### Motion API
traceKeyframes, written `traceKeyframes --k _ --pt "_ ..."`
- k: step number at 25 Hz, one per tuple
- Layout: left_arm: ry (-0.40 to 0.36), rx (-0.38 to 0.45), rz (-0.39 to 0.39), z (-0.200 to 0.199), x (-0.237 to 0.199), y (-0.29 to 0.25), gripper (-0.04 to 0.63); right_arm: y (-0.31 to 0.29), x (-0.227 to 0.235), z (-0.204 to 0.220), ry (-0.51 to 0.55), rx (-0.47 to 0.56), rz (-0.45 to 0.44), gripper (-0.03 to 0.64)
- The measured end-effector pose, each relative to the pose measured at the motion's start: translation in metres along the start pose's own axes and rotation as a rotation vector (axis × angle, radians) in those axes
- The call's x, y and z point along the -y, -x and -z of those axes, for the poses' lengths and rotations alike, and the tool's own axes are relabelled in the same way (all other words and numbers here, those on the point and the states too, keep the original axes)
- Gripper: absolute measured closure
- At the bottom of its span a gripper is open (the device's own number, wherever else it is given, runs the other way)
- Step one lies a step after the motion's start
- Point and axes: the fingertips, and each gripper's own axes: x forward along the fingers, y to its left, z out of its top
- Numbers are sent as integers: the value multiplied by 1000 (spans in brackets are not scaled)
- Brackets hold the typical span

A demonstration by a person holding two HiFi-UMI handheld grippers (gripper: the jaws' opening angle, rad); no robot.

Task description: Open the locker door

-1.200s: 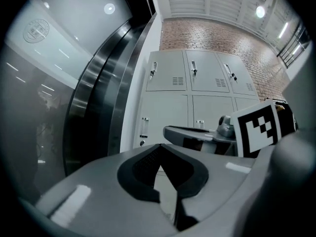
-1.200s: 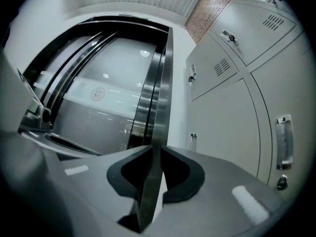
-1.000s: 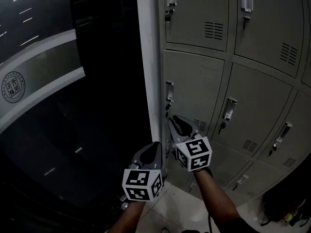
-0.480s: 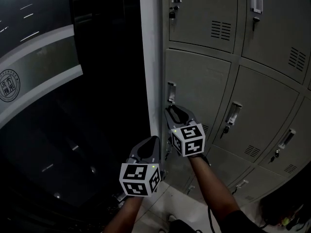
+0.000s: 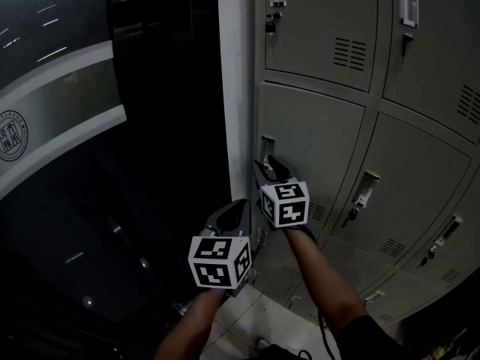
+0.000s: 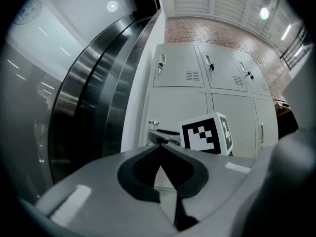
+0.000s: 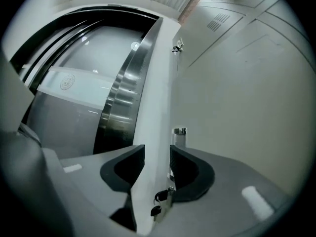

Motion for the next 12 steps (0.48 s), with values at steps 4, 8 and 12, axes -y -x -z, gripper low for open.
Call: traceKeyframes --k 4,8,12 --pt "-11 -5 -11 1 -5 -7 591 -15 7 6 -42 -8 12 486" --pt "-19 -12 -32 3 -16 -7 591 -26 16 11 -87 -8 40 483" --pt "-15 -17 -51 5 -26 -8 591 -35 15 11 -98 -3 52 483"
